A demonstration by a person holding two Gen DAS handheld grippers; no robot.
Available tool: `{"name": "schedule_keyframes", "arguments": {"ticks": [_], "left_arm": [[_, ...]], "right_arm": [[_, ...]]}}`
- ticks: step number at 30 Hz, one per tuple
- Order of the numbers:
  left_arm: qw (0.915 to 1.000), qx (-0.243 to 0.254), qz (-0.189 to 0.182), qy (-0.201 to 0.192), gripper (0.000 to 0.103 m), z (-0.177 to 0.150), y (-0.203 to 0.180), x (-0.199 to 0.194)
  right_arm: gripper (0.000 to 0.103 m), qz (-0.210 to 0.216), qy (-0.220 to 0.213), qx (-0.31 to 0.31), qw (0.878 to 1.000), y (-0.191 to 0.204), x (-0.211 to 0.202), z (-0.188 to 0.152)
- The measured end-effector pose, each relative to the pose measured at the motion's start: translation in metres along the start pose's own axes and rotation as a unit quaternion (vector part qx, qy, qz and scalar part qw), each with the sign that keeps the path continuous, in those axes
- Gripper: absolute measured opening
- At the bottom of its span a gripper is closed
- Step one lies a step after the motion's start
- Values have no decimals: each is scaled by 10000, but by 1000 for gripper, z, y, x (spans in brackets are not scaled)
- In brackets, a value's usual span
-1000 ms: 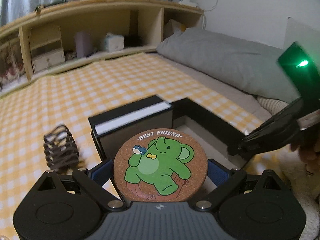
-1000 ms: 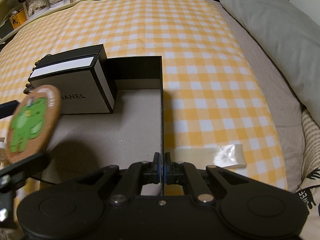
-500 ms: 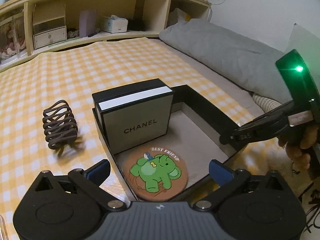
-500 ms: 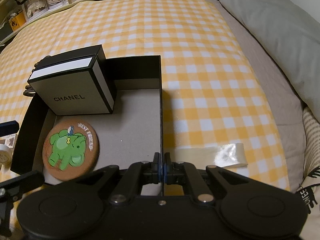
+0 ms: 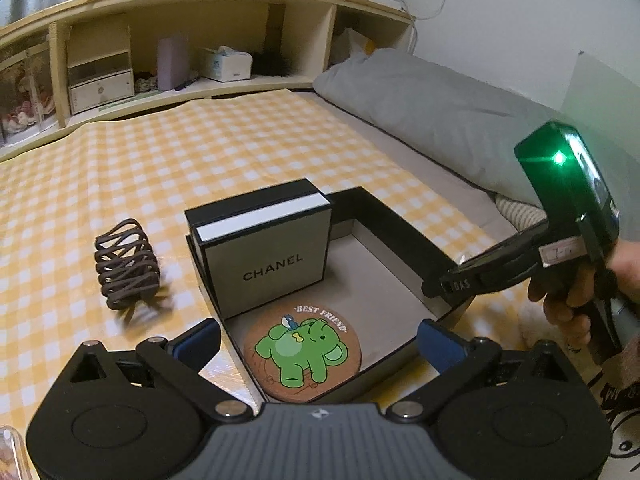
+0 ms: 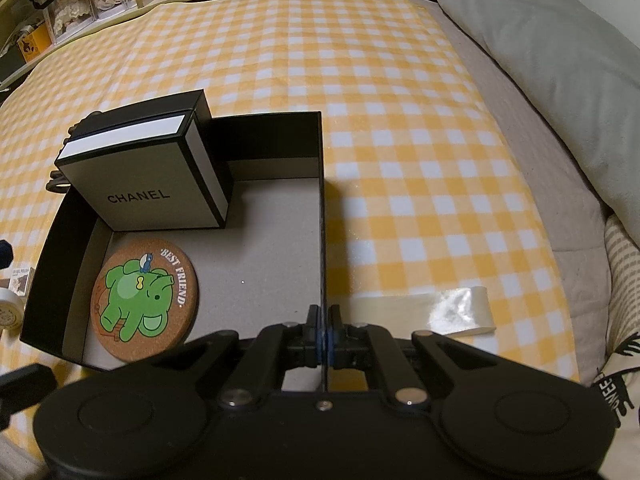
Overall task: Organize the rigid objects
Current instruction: 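Carry the coaster into the tray beside the black box and release, then grasp the clear plastic case of small items with the left tool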
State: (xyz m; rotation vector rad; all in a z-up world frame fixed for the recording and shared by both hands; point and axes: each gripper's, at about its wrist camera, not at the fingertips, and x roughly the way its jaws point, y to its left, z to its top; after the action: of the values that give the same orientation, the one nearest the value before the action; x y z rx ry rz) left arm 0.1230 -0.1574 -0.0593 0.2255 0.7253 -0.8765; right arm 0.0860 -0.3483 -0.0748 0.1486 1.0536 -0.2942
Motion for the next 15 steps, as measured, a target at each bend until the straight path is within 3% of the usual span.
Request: {"name": "schedule_keyframes", "arguments": {"ticks": [9, 15], "left_arm": [[9981, -169, 114, -582, 102, 20, 3, -44], [9934, -480, 521, -900, 103, 30, 23, -73]], "right_arm": [[3, -13, -1, -8, 10000, 1, 0, 0], [3, -16, -4, -8, 10000, 1, -1, 0]]}}
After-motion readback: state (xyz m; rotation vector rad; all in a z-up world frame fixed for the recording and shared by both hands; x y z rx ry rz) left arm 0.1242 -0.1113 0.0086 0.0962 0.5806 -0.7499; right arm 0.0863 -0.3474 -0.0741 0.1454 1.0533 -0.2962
